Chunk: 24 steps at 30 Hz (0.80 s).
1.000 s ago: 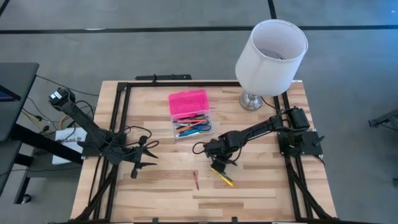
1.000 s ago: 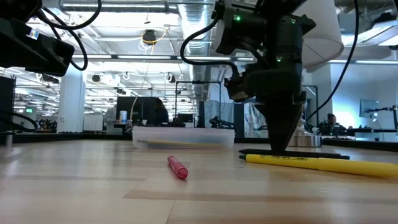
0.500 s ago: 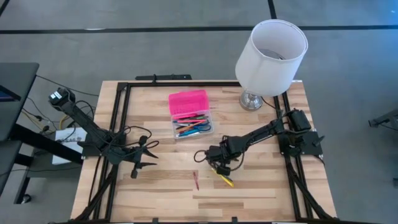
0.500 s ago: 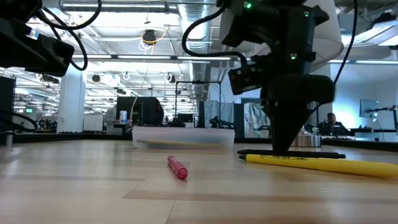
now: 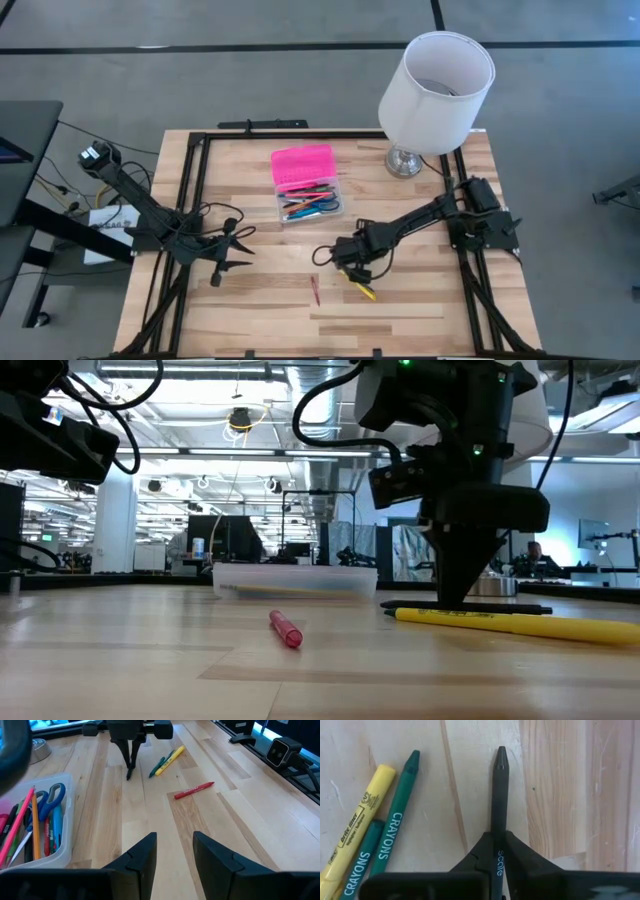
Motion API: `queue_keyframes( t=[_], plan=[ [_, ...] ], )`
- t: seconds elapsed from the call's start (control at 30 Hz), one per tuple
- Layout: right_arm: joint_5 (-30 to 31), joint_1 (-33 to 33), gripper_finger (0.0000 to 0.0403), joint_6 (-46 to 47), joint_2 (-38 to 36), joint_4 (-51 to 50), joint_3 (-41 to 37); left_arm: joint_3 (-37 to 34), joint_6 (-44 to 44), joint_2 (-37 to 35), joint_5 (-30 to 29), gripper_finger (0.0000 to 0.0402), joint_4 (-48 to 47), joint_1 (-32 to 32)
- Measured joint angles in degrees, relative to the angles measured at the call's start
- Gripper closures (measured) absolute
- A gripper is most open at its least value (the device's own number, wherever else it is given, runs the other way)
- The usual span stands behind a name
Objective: Pick & place school supplies into a supply box
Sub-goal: Put the black pen into the pink supply box
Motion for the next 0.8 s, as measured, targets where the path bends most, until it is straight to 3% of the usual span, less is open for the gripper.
queue_keyframes(
  t=[0.37,0.67,0.8],
  plan=[
    [9.2,1.8,0.0395,-6.3,0.3,-1.3,8.6,0.0,0.0,0.0,-0.1,0.0278,-0.3,0.0],
    [25.2,0.7,0.0395,-15.3,0.2,0.7,15.3,0.0,0.0,0.0,-0.1,0.0278,-0.3,0.0],
    [28.1,-2.1,0.0395,-20.8,0.1,5.1,16.4,0.0,0.0,0.0,-0.1,0.0278,-0.3,0.0]
  ],
)
